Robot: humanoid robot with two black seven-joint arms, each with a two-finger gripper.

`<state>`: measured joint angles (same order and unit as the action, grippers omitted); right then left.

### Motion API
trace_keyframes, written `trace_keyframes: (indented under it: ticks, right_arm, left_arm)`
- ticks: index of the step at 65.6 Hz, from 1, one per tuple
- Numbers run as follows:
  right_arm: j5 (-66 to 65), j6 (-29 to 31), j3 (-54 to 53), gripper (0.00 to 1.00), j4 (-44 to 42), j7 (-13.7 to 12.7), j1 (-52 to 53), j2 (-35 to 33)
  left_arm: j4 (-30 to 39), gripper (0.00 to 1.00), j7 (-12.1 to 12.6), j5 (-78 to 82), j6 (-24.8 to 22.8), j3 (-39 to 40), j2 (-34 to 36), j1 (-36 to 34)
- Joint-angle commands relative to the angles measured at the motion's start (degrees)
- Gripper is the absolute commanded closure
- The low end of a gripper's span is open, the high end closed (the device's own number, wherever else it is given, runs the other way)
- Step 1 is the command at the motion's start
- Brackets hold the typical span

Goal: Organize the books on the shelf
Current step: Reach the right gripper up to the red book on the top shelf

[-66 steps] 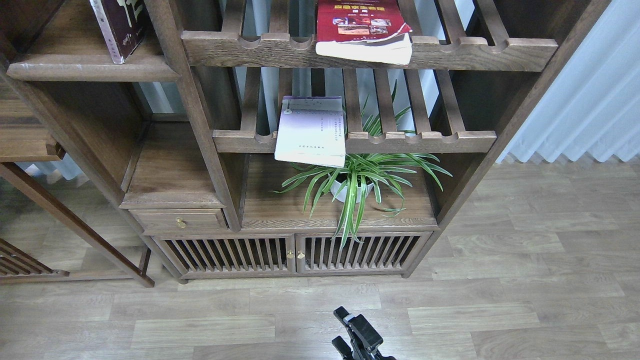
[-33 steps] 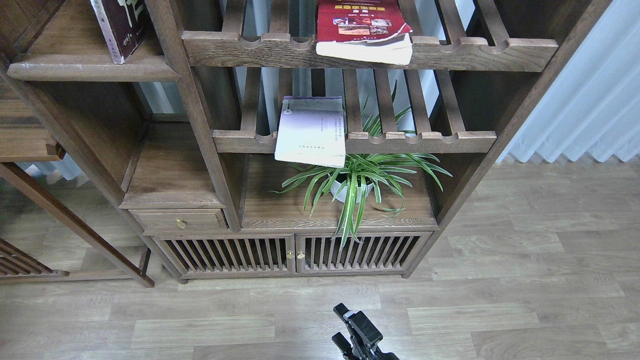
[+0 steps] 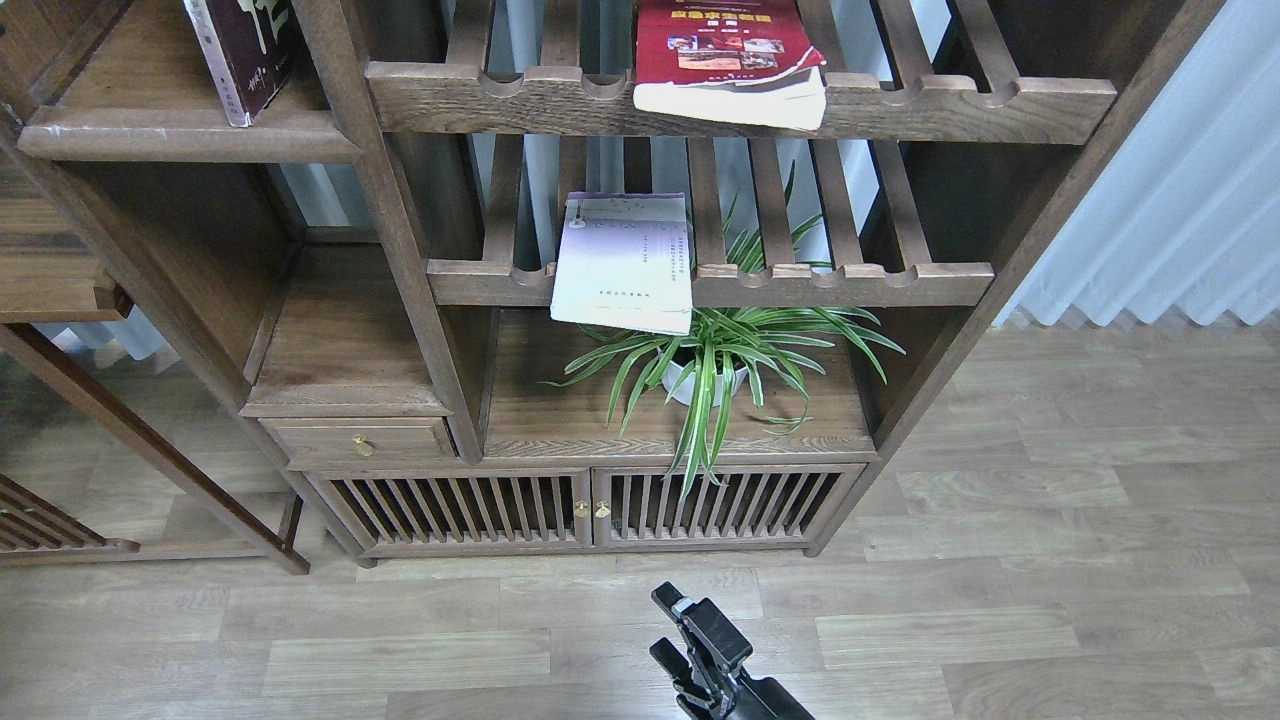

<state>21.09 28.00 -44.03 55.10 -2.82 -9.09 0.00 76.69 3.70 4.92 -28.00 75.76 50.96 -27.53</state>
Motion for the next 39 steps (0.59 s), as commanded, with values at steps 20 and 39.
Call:
trace_keyframes:
  ticks: [20, 39]
  right_arm:
    - [-2.0, 0.0, -0.8, 0.0, 0.1, 0.0, 2.8, 0.0]
    - [-2.6, 0.0, -0.9, 0.01, 7.6, 0.0, 4.3, -3.6]
  left_arm:
    - [4.3, 0.07, 0.3, 0.1, 0.0, 4.7, -6.8, 12.3]
    - [4.8, 0.07, 0.3, 0.1, 0.0, 5.1, -14.7, 18.8]
